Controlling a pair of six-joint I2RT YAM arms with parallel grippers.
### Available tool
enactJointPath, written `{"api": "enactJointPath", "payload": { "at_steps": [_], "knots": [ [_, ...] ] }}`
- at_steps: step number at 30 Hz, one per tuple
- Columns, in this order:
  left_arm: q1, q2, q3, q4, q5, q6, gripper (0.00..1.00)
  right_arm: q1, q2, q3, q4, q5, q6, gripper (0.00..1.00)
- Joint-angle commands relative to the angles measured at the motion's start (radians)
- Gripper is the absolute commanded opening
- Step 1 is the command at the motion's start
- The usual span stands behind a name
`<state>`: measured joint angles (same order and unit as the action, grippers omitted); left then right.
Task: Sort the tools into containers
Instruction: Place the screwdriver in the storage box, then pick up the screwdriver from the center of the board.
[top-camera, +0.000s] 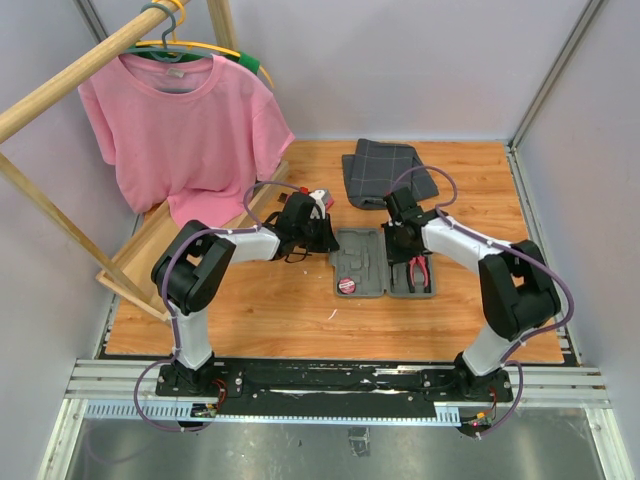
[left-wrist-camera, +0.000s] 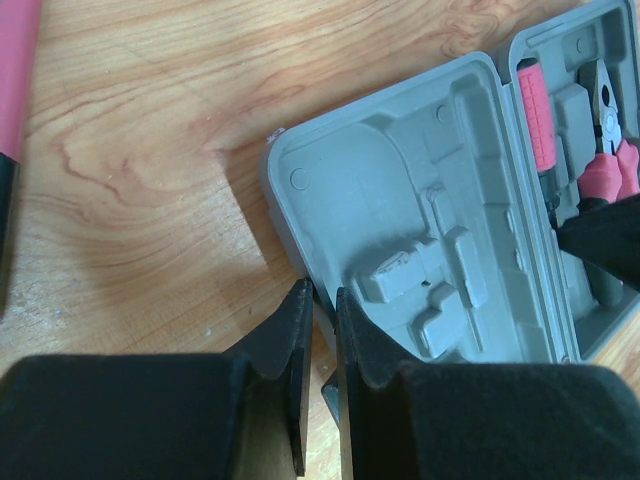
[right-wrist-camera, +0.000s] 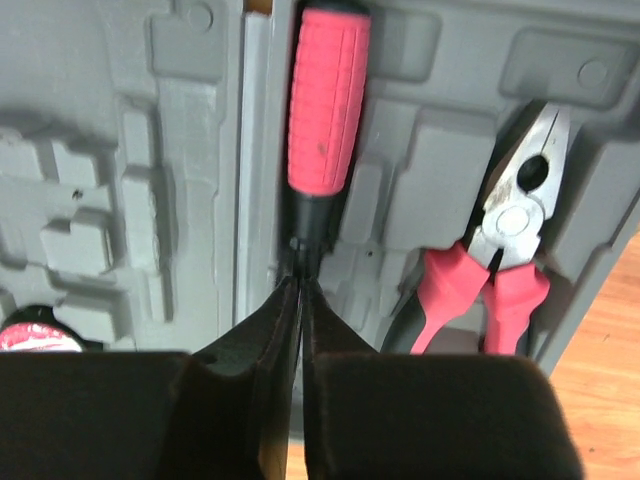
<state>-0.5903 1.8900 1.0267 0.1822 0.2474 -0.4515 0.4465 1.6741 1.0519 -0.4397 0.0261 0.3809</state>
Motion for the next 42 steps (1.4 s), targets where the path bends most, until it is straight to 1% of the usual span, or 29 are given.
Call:
{"api": "enactJointPath", "payload": {
  "at_steps": [1, 2, 3, 5, 14, 19, 22, 29, 31, 36, 39, 42],
  "knots": [
    [0.006, -0.018, 0.011, -0.024, -0.019, 0.04, 0.14, 0.021, -0.102, -0.027, -0.024, -0.028, -0.014, 0.11],
    [0.006, -0.022, 0.009, -0.024, -0.023, 0.04, 0.14, 0.021, -0.134, -0.03, -0.015, -0.032, -0.014, 0.13],
    [0.006, -0.026, 0.008, -0.023, -0.025, 0.04, 0.14, 0.021, -0.164, -0.034, -0.007, -0.031, -0.014, 0.18],
    [0.006, -0.031, 0.006, -0.024, -0.028, 0.04, 0.14, 0.022, -0.231, -0.046, 0.004, -0.018, -0.016, 0.21],
    [0.006, -0.083, -0.007, -0.028, -0.047, 0.017, 0.16, 0.02, -0.485, -0.193, 0.019, 0.051, -0.057, 0.25],
    [0.006, -0.126, -0.034, -0.049, -0.05, -0.004, 0.25, 0.015, -0.612, -0.275, 0.019, 0.086, -0.063, 0.26],
    [0.006, -0.158, -0.054, -0.066, -0.066, -0.011, 0.3, 0.009, -0.664, -0.314, 0.022, 0.087, -0.063, 0.27],
    [0.006, -0.248, -0.099, -0.107, -0.115, -0.031, 0.34, 0.006, -0.728, -0.353, 0.022, 0.093, -0.083, 0.28],
    [0.006, -0.285, -0.111, -0.128, -0.148, -0.033, 0.34, 0.005, -0.742, -0.364, 0.021, 0.095, -0.082, 0.29],
    [0.007, -0.367, -0.147, -0.194, -0.3, -0.072, 0.32, 0.004, -0.774, -0.393, 0.032, 0.09, -0.071, 0.32],
    [0.007, -0.439, -0.202, -0.221, -0.442, -0.144, 0.32, 0.004, -0.791, -0.414, 0.049, 0.095, -0.056, 0.33],
    [0.011, -0.556, -0.295, -0.197, -0.567, -0.215, 0.35, 0.004, -0.795, -0.423, 0.06, 0.083, -0.042, 0.34]
  ]
}}
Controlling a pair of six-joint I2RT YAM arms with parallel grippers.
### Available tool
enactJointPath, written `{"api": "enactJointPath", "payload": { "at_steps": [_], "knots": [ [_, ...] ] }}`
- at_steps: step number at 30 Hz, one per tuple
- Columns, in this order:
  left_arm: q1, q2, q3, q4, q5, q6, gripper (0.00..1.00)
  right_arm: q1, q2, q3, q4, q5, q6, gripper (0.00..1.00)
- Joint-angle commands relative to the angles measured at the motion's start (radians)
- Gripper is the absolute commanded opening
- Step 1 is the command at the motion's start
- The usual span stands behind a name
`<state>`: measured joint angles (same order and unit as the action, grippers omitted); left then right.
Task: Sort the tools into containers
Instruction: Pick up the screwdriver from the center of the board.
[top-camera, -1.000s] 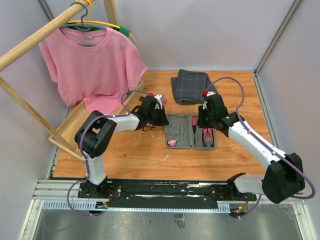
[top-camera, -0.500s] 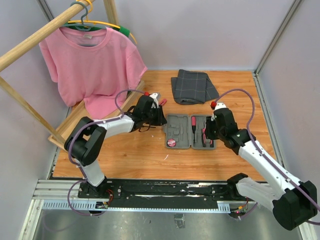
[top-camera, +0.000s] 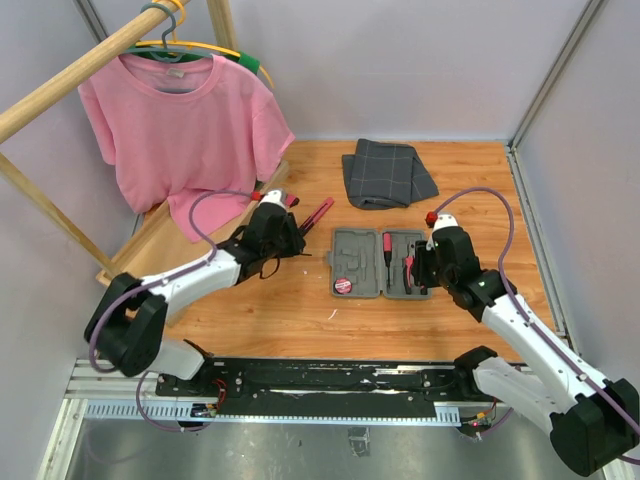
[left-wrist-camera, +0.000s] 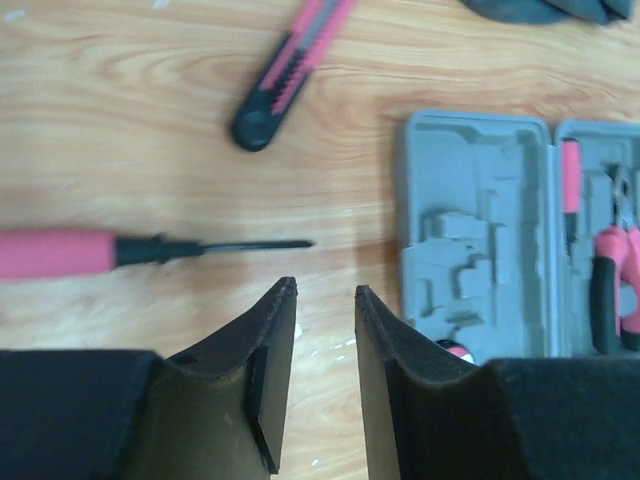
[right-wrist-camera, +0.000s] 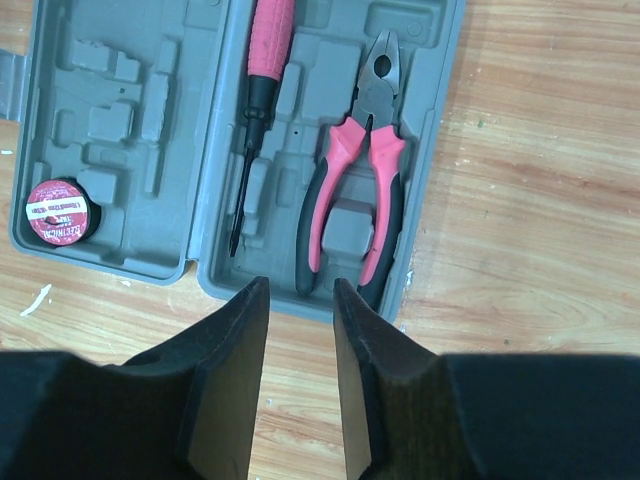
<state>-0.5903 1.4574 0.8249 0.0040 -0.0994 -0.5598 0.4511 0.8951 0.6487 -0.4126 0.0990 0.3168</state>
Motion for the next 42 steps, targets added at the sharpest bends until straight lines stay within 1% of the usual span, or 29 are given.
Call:
{"api": "enactJointPath", "payload": {
  "at_steps": [1, 4, 7, 10, 16, 28, 30, 32, 38, 42],
  "knots": [
    [0.014, -0.149, -0.114, -0.02, -0.251, -0.126, 0.36, 0.001, -0.016, -0.023, 0.036, 0.007, 0.026, 0.34],
    [0.021, -0.181, -0.137, -0.061, -0.328, -0.177, 0.4, 0.0, -0.012, -0.03, 0.044, -0.003, 0.031, 0.34],
    [0.029, -0.177, -0.137, -0.096, -0.375, -0.218, 0.46, 0.0, -0.006, -0.031, 0.047, -0.008, 0.034, 0.34],
    [0.044, -0.153, -0.135, -0.121, -0.401, -0.26, 0.54, 0.001, -0.004, -0.031, 0.046, -0.013, 0.041, 0.35],
    [0.075, -0.091, -0.13, -0.135, -0.417, -0.334, 0.63, 0.0, -0.005, -0.037, 0.05, -0.022, 0.052, 0.35],
    [0.11, 0.043, -0.068, -0.126, -0.411, -0.366, 0.72, 0.0, 0.009, -0.037, 0.058, -0.039, 0.065, 0.35],
    [0.115, 0.061, -0.054, -0.136, -0.415, -0.373, 0.76, 0.0, 0.006, -0.037, 0.058, -0.042, 0.066, 0.35],
    [0.119, 0.075, -0.045, -0.14, -0.418, -0.378, 0.77, 0.0, 0.003, -0.037, 0.059, -0.042, 0.067, 0.35],
    [0.129, 0.114, -0.018, -0.147, -0.429, -0.382, 0.78, 0.0, 0.007, -0.037, 0.058, -0.046, 0.067, 0.35],
    [0.129, 0.151, 0.025, -0.196, -0.445, -0.373, 0.78, 0.0, 0.008, -0.041, 0.059, -0.047, 0.069, 0.36]
  ]
}}
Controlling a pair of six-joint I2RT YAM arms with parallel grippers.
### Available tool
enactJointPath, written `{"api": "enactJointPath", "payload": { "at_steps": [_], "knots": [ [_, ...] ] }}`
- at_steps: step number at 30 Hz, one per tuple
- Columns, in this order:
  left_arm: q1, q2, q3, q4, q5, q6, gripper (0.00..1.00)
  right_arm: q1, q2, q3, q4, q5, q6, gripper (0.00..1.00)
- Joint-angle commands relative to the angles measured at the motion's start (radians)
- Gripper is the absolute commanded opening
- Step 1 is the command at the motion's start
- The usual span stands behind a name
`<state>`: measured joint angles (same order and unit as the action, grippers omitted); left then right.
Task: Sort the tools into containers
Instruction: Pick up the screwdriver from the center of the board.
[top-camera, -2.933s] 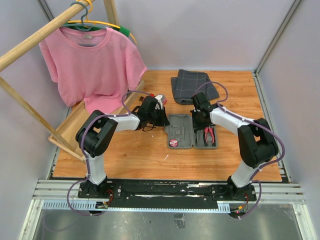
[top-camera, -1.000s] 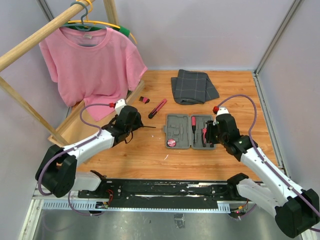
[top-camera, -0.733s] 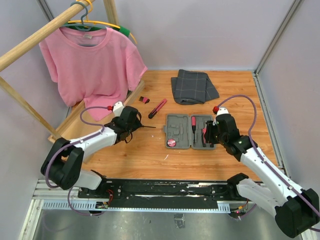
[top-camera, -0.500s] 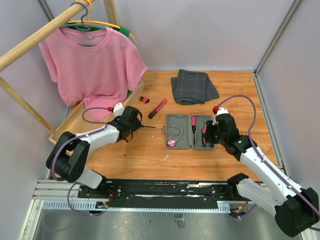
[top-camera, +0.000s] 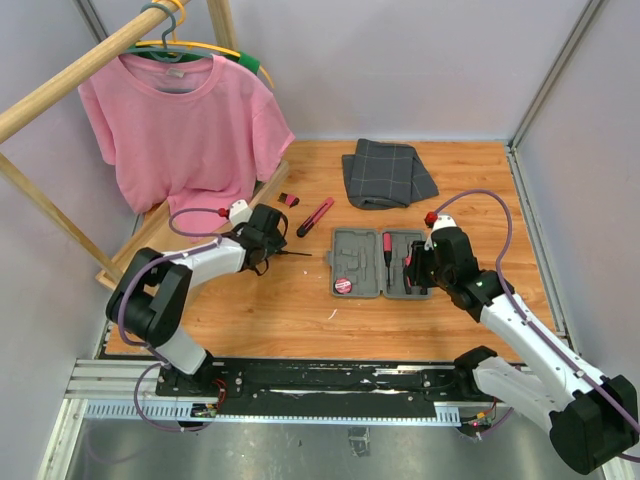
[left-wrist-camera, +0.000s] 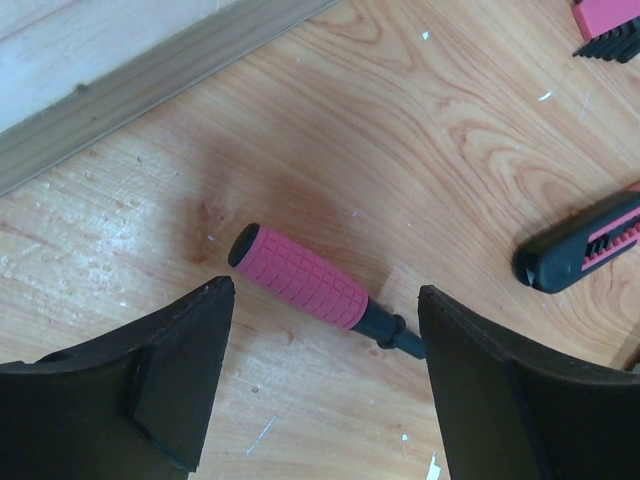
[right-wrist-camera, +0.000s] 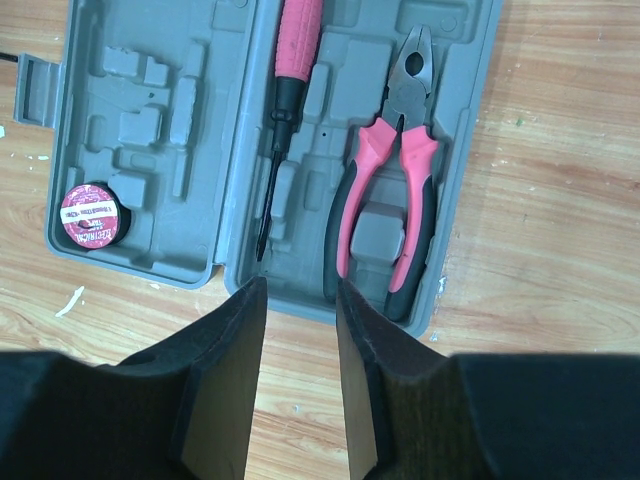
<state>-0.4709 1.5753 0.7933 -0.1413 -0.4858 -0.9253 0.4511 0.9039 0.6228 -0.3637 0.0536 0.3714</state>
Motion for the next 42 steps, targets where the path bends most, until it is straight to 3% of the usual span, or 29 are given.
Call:
{"api": "enactJointPath", "payload": {
  "at_steps": [1, 11, 19, 27, 34, 42],
  "knots": [
    [0.009, 0.045, 0.071, -0.071, -0.064, -0.005, 0.78, 0.0, 0.001, -0.017, 0.011, -0.001, 0.014, 0.36],
    [0.009, 0.123, 0.128, -0.112, -0.054, 0.046, 0.71, 0.0, 0.007, -0.02, 0.017, -0.006, 0.02, 0.36],
    [0.009, 0.108, 0.116, -0.067, 0.008, 0.13, 0.36, 0.0, 0.007, -0.025, 0.017, -0.004, 0.022, 0.36],
    [0.009, 0.057, 0.097, -0.034, 0.035, 0.183, 0.19, 0.0, 0.0, -0.025, 0.016, -0.006, 0.024, 0.36],
    [0.009, -0.054, 0.009, 0.104, 0.145, 0.252, 0.11, 0.001, -0.025, -0.026, 0.016, -0.01, 0.029, 0.36],
    [-0.004, -0.206, -0.051, 0.257, 0.391, 0.351, 0.09, 0.0, -0.089, -0.029, 0.046, -0.05, 0.04, 0.37]
  ]
}}
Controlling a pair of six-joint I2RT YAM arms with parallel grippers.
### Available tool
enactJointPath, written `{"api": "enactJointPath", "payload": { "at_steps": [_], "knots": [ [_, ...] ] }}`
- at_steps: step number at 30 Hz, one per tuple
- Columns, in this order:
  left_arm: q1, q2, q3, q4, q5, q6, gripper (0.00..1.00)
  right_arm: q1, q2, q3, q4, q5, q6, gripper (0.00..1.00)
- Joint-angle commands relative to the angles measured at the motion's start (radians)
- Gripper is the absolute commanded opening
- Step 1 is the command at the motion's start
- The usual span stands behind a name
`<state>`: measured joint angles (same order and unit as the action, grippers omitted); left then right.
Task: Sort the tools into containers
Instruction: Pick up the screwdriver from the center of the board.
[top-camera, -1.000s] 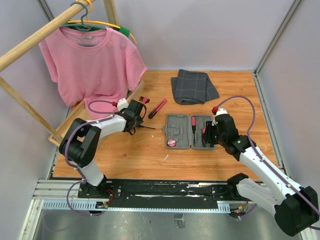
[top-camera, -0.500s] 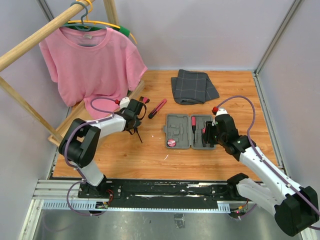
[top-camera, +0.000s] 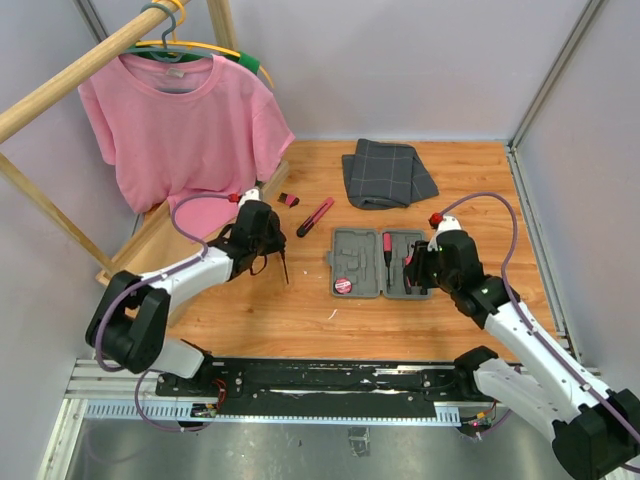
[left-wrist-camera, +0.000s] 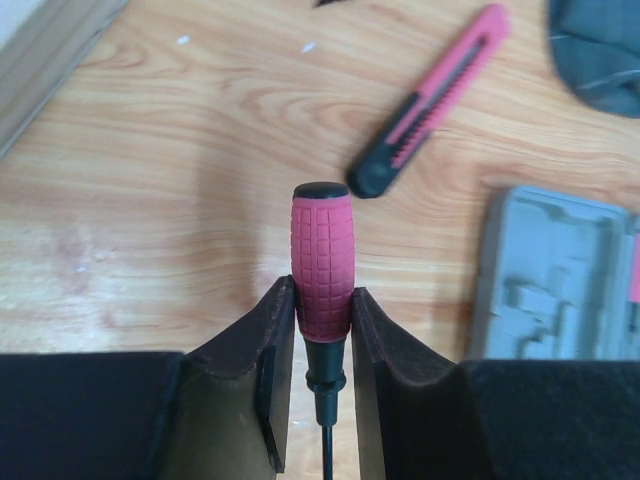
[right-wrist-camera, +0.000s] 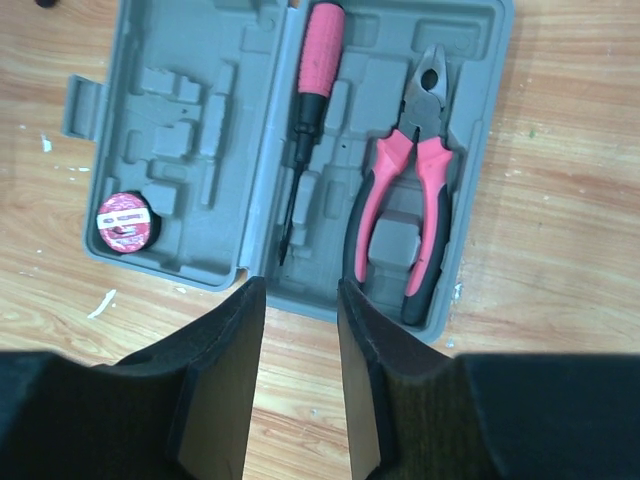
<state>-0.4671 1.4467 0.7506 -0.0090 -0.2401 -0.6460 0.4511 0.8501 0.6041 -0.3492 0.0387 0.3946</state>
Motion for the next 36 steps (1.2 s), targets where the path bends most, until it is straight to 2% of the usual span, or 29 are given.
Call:
{"api": "enactJointPath", "payload": {
  "at_steps": [1, 10, 14, 19, 28, 32, 36],
  "knots": [
    [-0.009, -0.095, -0.003, 0.125, 0.171, 0.083, 0.09, 0.0, -0.041, -0.004, 0.031, -0.044, 0.016, 0.37],
    [-0.061, -0.256, 0.003, 0.172, 0.302, 0.124, 0.08, 0.0, -0.109, 0.025, 0.087, -0.194, 0.03, 0.41],
    [-0.137, -0.29, 0.008, 0.215, 0.301, 0.113, 0.07, 0.0, -0.146, -0.01, 0.219, -0.286, 0.122, 0.49],
    [-0.223, -0.281, 0.009, 0.281, 0.299, 0.062, 0.06, 0.02, -0.136, -0.059, 0.399, -0.385, 0.247, 0.5],
    [-0.305, -0.228, 0.018, 0.384, 0.297, -0.012, 0.03, 0.233, -0.12, -0.15, 0.64, -0.283, 0.324, 0.5],
    [-0.33, -0.211, 0.016, 0.422, 0.298, -0.035, 0.03, 0.274, -0.081, -0.178, 0.744, -0.293, 0.36, 0.5],
    [-0.347, -0.203, 0.019, 0.436, 0.307, -0.042, 0.03, 0.291, -0.022, -0.165, 0.766, -0.307, 0.377, 0.5]
  ]
}}
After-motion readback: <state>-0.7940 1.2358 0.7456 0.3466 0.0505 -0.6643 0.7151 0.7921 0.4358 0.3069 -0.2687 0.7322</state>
